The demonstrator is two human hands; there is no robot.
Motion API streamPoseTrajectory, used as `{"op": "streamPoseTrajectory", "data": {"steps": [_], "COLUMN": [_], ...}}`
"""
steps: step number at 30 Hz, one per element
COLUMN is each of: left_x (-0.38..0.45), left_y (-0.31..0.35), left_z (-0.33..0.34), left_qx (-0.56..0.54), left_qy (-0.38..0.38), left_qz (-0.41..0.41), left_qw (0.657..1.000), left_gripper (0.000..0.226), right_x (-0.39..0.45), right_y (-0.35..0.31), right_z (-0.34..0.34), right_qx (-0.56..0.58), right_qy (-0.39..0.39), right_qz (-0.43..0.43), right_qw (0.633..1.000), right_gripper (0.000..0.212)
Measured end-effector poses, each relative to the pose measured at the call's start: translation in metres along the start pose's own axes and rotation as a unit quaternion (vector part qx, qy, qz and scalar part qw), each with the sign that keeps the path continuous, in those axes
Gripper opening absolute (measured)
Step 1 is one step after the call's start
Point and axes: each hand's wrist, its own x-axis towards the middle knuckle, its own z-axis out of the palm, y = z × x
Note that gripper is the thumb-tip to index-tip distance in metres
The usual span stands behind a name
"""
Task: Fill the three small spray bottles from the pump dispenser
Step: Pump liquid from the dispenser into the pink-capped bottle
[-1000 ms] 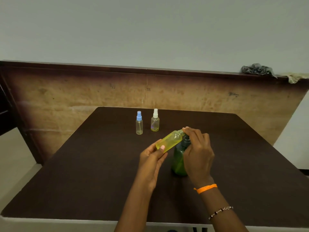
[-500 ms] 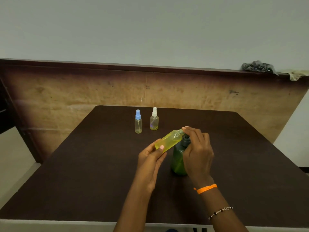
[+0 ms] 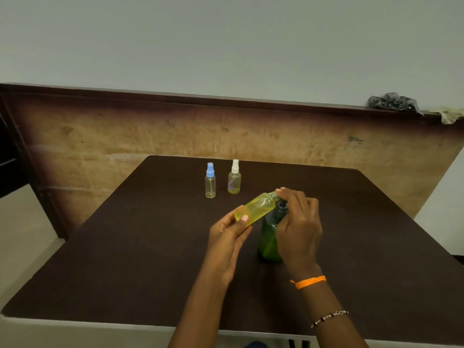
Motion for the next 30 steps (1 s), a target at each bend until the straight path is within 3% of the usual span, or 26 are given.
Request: {"op": "streamPoseTrajectory", "data": {"steps": [9, 30], "left_x": [0.002, 0.001], "left_y": [0.005, 0.001], "left_z": [0.002, 0.003], "left_qx": [0.000, -0.003], "left_qy": [-0.009, -0.003], "left_qz": [-0.002, -0.005], "left_qw": [1.000, 1.000], "left_gripper": [0.031, 0.024], "right_x": [0.015, 0.005], "right_y": [-0.001, 0.005], "right_z": [-0.008, 0.000], "right_qx": [-0.030, 0.027], "right_qy": [-0.001, 0.022], "right_qz": [-0.011, -0.039], "right_qw": [0.999, 0.999], "right_gripper": [0.038, 0.036]}}
